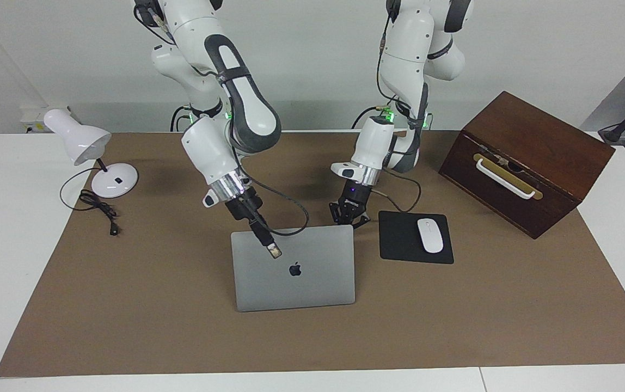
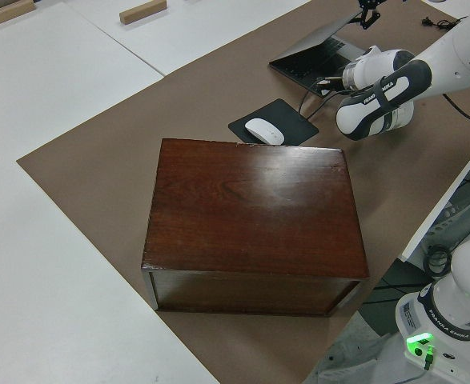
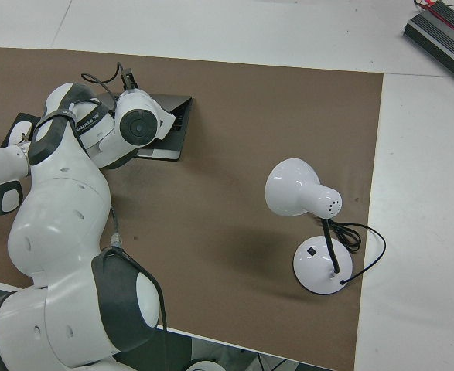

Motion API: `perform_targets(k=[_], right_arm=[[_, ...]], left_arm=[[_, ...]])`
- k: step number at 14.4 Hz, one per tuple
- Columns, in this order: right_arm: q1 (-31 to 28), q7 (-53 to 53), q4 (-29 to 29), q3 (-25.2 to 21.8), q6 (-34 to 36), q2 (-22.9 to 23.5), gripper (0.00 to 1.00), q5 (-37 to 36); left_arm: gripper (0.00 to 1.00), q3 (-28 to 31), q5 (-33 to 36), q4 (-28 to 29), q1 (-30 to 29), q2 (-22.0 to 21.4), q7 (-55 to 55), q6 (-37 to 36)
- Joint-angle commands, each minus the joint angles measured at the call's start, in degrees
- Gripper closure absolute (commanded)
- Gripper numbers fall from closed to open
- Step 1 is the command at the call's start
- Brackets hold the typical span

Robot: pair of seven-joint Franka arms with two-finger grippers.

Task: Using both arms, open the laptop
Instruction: 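Lift the laptop lid upward with the right gripper, left gripper holding base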

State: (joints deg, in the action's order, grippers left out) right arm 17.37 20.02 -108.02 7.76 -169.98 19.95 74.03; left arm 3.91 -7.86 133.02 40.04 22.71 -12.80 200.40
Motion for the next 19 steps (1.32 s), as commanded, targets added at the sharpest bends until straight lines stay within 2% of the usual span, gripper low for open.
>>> perform_targets(k=[1, 13, 19], right_arm=[[-1.6, -1.7, 3.6, 0.8, 0.3, 2.6, 0.00, -1.1], [-2.3, -1.6, 7.9, 0.8, 0.4, 4.5, 0.00, -3.9], [-4.3, -1.4, 11.2, 0.8, 2.9, 5.7, 0.00, -6.2]], left_arm=[[1.00, 0.3, -0.1, -1.5, 0.0, 3.1, -1.0, 0.4], [1.00, 0.3, -0.1, -1.5, 0.0, 3.2, -1.0, 0.4], [1.00, 0.3, -0.1, -1.5, -0.1, 3.2, -1.0, 0.4]])
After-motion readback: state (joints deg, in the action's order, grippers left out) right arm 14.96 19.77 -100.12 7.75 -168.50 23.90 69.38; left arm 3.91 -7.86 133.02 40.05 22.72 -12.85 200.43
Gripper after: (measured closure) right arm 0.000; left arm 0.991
